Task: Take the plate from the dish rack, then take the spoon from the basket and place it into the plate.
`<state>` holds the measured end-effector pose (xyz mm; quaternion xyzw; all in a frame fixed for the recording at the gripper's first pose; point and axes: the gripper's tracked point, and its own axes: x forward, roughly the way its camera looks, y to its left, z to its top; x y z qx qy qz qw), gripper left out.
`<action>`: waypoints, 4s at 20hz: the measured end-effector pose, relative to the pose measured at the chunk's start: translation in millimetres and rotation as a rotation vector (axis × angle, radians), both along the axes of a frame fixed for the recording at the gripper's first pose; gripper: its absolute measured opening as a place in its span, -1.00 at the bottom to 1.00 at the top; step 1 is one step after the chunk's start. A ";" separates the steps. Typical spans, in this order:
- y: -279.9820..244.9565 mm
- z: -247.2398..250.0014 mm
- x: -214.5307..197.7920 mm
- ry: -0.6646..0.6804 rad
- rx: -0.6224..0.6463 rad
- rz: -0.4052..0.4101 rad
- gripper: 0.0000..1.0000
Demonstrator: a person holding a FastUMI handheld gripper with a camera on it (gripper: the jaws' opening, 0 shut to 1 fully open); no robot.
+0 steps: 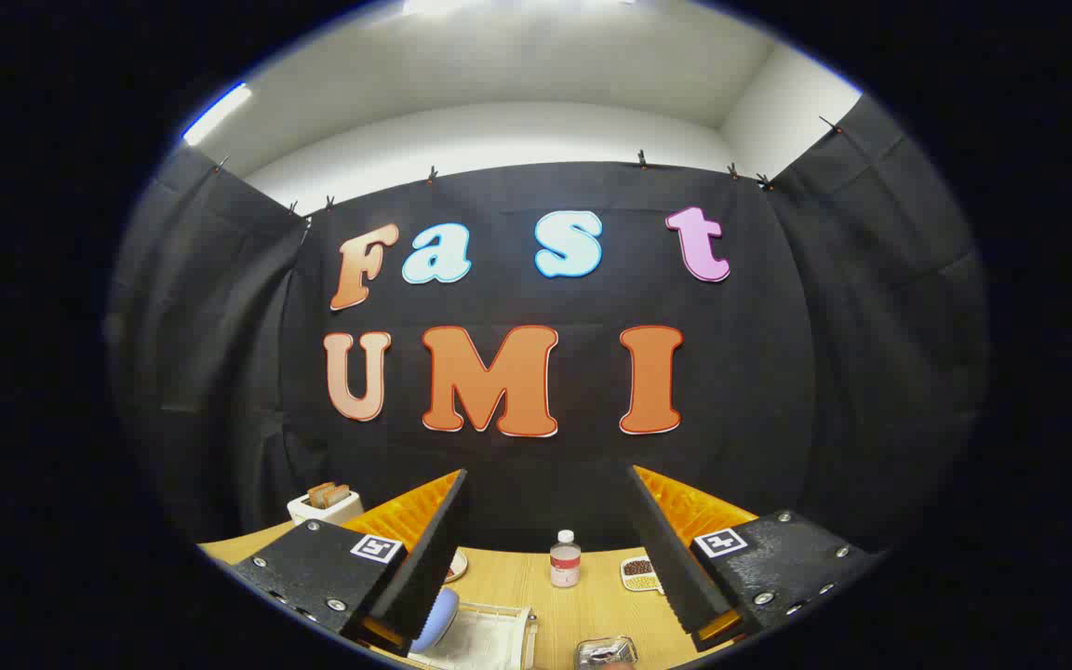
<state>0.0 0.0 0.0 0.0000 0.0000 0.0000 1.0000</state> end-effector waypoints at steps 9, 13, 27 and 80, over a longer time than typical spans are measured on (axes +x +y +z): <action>13.5 10.2 0.7 0.028 -0.013 0.023 0.96; 25.2 16.2 -0.7 0.022 -0.016 0.051 0.96; 95.4 -104.5 15.9 0.481 0.045 0.214 0.97; 70.1 -240.6 -95.4 1.136 0.341 0.154 -0.52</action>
